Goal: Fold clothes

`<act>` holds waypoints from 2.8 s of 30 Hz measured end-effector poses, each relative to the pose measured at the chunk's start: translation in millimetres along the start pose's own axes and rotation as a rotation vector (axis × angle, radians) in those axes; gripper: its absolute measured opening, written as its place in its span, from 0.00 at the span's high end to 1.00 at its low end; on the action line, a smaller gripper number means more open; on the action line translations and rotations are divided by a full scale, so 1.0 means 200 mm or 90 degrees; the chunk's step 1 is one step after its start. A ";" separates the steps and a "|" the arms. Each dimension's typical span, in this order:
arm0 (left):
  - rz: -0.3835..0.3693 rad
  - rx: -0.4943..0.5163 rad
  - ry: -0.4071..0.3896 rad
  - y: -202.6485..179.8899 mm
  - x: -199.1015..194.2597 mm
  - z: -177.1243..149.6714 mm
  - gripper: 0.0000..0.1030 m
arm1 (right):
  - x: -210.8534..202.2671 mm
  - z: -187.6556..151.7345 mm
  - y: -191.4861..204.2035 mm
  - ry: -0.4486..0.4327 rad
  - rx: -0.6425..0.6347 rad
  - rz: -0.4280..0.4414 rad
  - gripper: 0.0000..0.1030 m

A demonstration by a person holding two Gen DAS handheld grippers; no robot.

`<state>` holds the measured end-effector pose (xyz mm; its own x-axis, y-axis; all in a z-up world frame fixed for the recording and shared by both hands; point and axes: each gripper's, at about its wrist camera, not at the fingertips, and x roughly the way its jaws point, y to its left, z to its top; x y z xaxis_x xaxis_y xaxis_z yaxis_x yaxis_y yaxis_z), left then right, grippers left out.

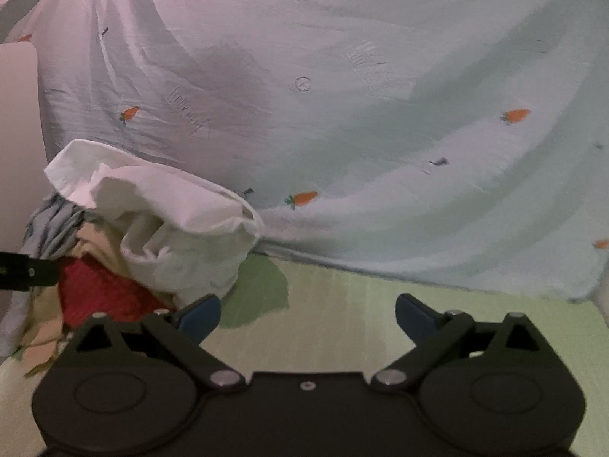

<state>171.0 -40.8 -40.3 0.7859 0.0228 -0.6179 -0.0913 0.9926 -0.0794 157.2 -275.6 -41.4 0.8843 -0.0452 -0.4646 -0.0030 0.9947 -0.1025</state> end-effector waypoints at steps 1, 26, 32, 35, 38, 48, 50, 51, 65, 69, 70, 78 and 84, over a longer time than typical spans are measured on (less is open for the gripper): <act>0.005 -0.012 0.006 0.01 0.07 0.04 0.00 | 0.09 0.02 0.01 0.002 -0.005 0.007 0.08; 0.085 -0.085 0.042 0.22 1.01 0.24 0.00 | 1.49 -0.15 -0.13 0.211 0.845 0.381 0.35; 0.042 -0.164 0.070 0.27 1.02 0.21 0.01 | 1.47 -0.10 -0.18 0.169 0.868 0.443 0.17; 0.015 -0.208 0.080 0.31 1.04 0.21 0.01 | 1.44 -0.09 -0.20 0.132 0.883 0.458 0.15; -0.001 -0.238 0.081 0.34 1.04 0.19 0.03 | 1.49 -0.07 -0.17 0.175 0.848 0.421 0.30; -0.029 -0.279 0.105 0.31 0.82 0.18 0.23 | 1.15 0.18 -0.22 0.066 0.610 0.350 0.94; -0.031 -0.269 0.096 0.27 0.70 0.17 0.25 | 0.96 0.21 -0.31 0.016 0.577 0.331 0.94; -0.034 -0.267 0.088 0.25 0.63 0.16 0.30 | 0.85 0.21 -0.38 -0.007 0.569 0.322 0.94; -0.279 -0.095 0.178 -0.87 0.09 -0.42 0.37 | -0.39 -0.59 -1.56 0.036 0.256 -0.107 0.83; -0.241 -0.116 0.210 -1.06 0.02 -0.64 0.38 | -0.49 -0.89 -1.77 0.174 0.188 -0.173 0.74; -0.226 -0.133 0.215 -1.07 0.02 -0.69 0.37 | -0.53 -0.95 -1.83 0.182 0.211 -0.160 0.72; -0.178 -0.293 0.272 -1.04 0.01 -0.85 0.34 | -0.78 -1.10 -2.12 0.151 0.303 -0.128 0.49; -0.189 -0.275 0.267 -1.06 0.02 -0.80 0.31 | -0.62 -1.23 -2.14 0.199 0.378 -0.156 0.64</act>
<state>95.7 -270.0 -151.3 0.5188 -0.3782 -0.7667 -0.2140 0.8108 -0.5448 -66.3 -718.6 -156.0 0.6518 -0.2103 -0.7286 0.5126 0.8302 0.2189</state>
